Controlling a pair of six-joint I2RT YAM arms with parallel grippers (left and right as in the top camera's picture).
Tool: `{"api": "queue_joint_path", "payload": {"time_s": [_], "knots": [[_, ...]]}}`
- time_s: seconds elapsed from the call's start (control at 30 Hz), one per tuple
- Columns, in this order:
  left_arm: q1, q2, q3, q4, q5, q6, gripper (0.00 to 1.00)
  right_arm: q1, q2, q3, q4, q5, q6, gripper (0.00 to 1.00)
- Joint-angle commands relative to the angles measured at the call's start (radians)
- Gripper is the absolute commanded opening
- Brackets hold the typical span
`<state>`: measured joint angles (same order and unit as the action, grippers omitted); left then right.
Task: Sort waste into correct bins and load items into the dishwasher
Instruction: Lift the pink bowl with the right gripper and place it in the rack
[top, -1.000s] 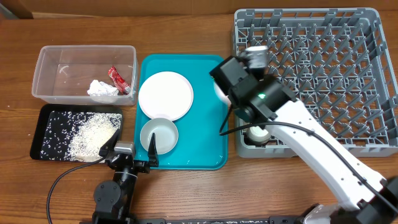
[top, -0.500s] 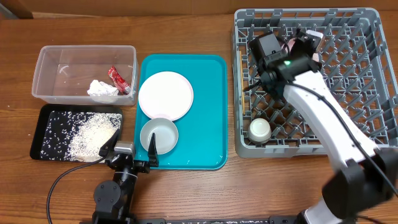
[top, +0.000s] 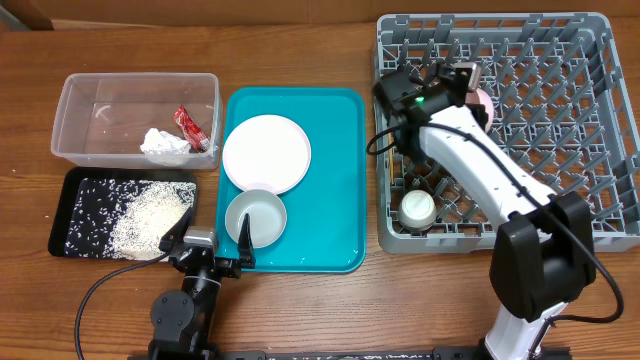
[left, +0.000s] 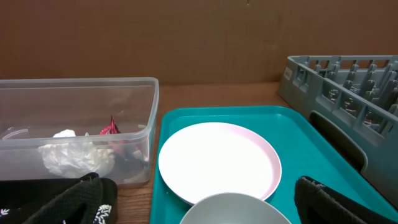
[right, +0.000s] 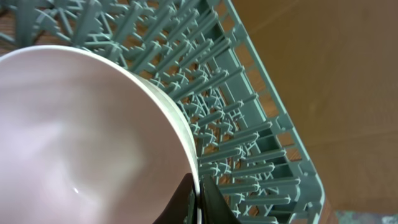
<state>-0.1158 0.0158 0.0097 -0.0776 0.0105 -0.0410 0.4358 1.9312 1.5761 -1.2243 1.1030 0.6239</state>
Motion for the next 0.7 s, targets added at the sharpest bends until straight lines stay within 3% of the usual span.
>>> {"api": "queue_joint_path", "payload": {"time_s": [0.0, 0.67], "knots": [[0.005, -0.003, -0.005, 0.0, -0.014, 0.019, 1.0, 0.049, 0.013, 0.013, -0.012, -0.011, -0.011, 0.04], [0.005, -0.003, -0.005, 0.0, -0.014, 0.019, 1.0, 0.17, 0.013, 0.014, -0.151, -0.087, 0.069, 0.04]]}}
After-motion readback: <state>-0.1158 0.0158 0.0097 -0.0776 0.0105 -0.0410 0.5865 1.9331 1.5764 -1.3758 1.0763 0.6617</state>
